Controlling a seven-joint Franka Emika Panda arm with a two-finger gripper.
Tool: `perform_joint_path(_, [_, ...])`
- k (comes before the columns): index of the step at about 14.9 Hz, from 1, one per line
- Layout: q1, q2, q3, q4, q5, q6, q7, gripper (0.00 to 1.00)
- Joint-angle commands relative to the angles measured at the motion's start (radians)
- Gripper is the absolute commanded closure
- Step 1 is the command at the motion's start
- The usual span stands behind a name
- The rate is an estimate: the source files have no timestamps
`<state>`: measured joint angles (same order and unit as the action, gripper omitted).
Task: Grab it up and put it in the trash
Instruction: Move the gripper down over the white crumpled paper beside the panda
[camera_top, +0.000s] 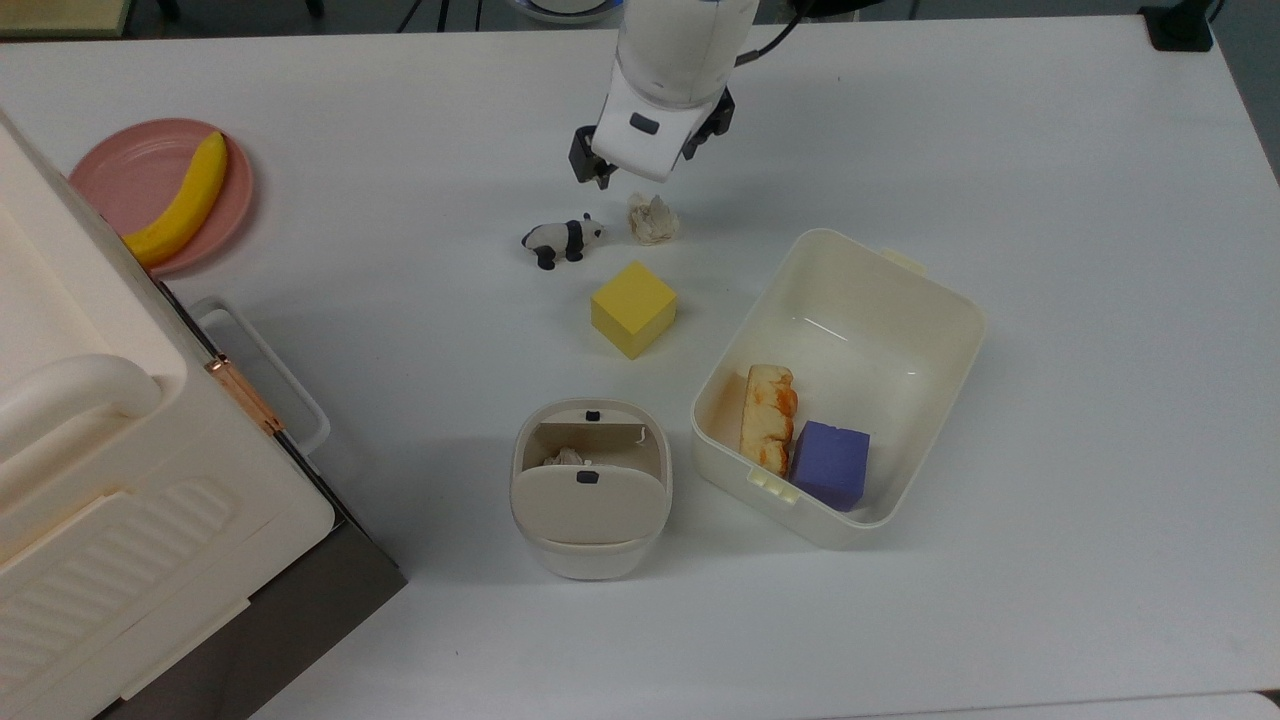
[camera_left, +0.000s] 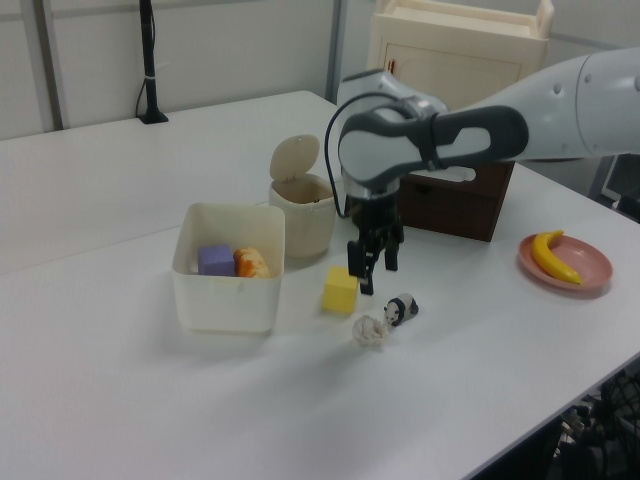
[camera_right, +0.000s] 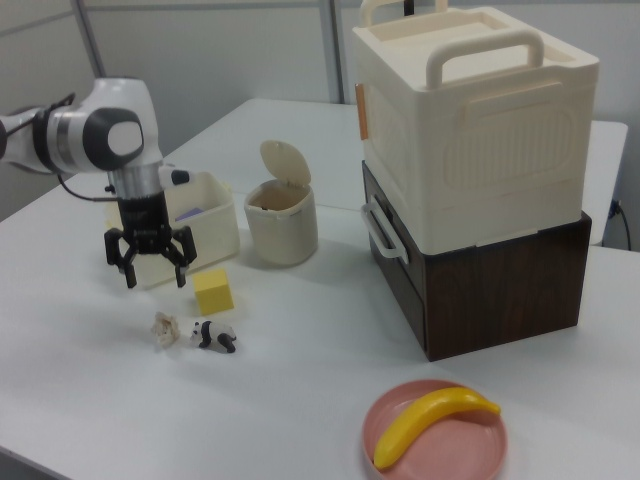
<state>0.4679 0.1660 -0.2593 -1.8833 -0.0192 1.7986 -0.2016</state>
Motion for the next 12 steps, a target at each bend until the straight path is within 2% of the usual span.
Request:
perform_joint_path(1, [-0.090, 0.019, 0.133, -0.068, -0.048, 0.085, -0.007, 0.08])
perform_joint_path(5, [-0.091, 0.046, 0.150, -0.120, -0.071, 0.176, -0.006, 0.17])
perform_joint_path(7, [-0.089, 0.064, 0.150, -0.115, -0.083, 0.183, -0.006, 0.28])
perform_joint_path(9, [-0.087, 0.070, 0.150, -0.117, -0.103, 0.191, -0.007, 0.53])
perform_joint_path(12, [-0.087, 0.066, 0.150, -0.112, -0.105, 0.179, -0.016, 0.98])
